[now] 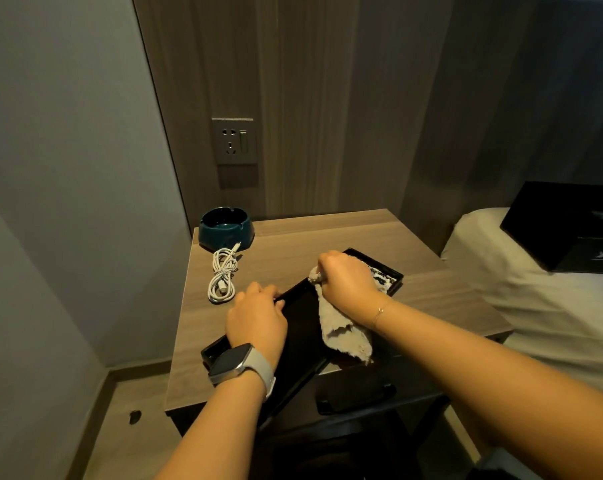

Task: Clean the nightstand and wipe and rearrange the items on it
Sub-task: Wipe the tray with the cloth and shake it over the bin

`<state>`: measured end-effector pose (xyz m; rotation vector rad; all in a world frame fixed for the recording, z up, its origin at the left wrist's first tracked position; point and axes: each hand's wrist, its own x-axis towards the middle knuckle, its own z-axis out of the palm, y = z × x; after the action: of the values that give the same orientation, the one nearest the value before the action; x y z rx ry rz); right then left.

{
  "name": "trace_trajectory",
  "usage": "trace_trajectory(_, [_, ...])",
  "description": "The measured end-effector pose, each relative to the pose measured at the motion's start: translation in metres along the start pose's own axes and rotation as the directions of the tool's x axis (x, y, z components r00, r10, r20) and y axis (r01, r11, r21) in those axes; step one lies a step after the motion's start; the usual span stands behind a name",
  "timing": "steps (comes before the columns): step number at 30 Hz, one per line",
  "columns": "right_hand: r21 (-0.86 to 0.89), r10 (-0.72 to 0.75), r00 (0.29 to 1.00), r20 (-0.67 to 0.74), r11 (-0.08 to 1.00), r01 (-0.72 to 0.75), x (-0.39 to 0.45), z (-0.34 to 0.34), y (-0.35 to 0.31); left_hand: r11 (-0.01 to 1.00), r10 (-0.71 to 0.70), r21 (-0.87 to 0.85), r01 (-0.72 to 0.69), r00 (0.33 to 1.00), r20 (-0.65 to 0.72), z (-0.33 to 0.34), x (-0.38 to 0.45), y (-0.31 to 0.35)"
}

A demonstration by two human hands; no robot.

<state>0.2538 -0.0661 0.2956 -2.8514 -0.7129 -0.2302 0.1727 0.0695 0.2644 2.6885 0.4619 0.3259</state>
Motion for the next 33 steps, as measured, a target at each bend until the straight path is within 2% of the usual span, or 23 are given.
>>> trace_trajectory(7, [-0.023, 0.126, 0.991, -0.053, 0.992, -0.128, 0.022, 0.004, 0.025, 0.991, -0.069, -0.114, 0.071, 0.997, 0.013, -0.004, 0.000, -0.002])
trace_trajectory(10, [0.057, 0.193, 0.969, -0.153, 0.981, -0.186, 0.019, -0.015, 0.041, 0.990, -0.101, -0.103, 0.100, 0.995, -0.003, -0.004, -0.004, 0.000])
trace_trajectory(12, [0.122, 0.174, 0.965, -0.196, 0.981, -0.152, 0.008, -0.030, 0.041, 0.989, -0.104, -0.106, 0.102, 0.995, -0.008, -0.002, -0.003, 0.002])
trace_trajectory(14, [0.165, 0.085, 0.983, -0.164, 0.985, -0.057, -0.010, -0.039, 0.021, 0.989, -0.100, -0.109, 0.097, 0.995, -0.024, -0.002, -0.003, 0.003])
trace_trajectory(16, [0.175, -0.003, 0.999, -0.052, 0.984, 0.012, -0.028, -0.029, -0.013, 0.989, -0.101, -0.109, 0.097, 0.994, -0.030, -0.002, -0.004, 0.003])
trace_trajectory(18, [0.120, -0.032, 0.997, 0.064, 0.992, 0.024, -0.034, -0.011, -0.041, 0.988, -0.110, -0.109, 0.107, 0.994, -0.020, 0.000, -0.002, 0.000])
trace_trajectory(25, [0.076, 0.061, 0.997, 0.035, 0.995, -0.064, 0.007, -0.004, -0.019, 0.990, -0.095, -0.107, 0.096, 0.995, 0.015, -0.007, -0.001, 0.000])
trace_trajectory(33, [-0.011, 0.210, 0.977, -0.028, 0.977, -0.211, 0.030, -0.010, 0.033, 0.973, -0.189, -0.137, 0.187, 0.982, 0.000, -0.009, -0.021, 0.008])
